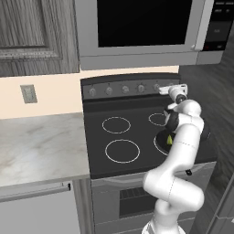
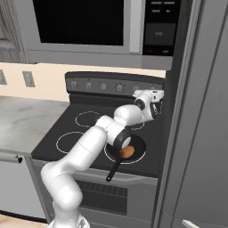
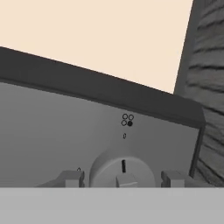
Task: Put the lemon wedge and potato in the pan. Then turn on the front right burner and set the heat to medium.
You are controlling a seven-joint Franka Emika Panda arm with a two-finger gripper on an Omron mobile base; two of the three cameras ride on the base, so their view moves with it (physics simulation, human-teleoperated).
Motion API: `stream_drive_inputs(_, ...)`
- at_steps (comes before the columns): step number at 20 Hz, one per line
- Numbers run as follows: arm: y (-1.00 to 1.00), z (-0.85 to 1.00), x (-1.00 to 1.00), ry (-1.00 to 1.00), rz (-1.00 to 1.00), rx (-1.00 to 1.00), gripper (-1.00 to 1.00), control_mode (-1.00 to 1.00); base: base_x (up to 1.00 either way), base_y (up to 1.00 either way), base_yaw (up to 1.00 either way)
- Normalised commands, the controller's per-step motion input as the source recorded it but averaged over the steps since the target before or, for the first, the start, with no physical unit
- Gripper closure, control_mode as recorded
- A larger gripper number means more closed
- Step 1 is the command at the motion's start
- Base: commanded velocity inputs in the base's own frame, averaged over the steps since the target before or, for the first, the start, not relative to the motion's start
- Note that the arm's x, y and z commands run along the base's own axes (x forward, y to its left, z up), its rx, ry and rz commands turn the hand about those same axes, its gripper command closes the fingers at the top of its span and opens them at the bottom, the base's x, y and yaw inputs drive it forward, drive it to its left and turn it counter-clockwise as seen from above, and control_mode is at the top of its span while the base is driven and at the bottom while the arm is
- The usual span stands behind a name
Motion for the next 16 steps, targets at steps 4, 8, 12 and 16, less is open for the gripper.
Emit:
stream_drive_inputs(4,0.0,-0.27,0.0,0.0,0.07,-0.27,1.0,-1.0,0.0,0.0,0.0)
stream_drive_inputs(8,0.0,-0.16,0.0,0.0,0.08,-0.2,1.0,-1.0,0.0,0.0,0.0)
stream_drive_inputs(12,0.0,-0.07,0.0,0.0,0.1,-0.14,1.0,-1.0,0.0,0.0,0.0)
stream_drive_inputs(16,0.0,-0.02,0.0,0.0,0.12,-0.1,1.0,-1.0,0.0,0.0,0.0)
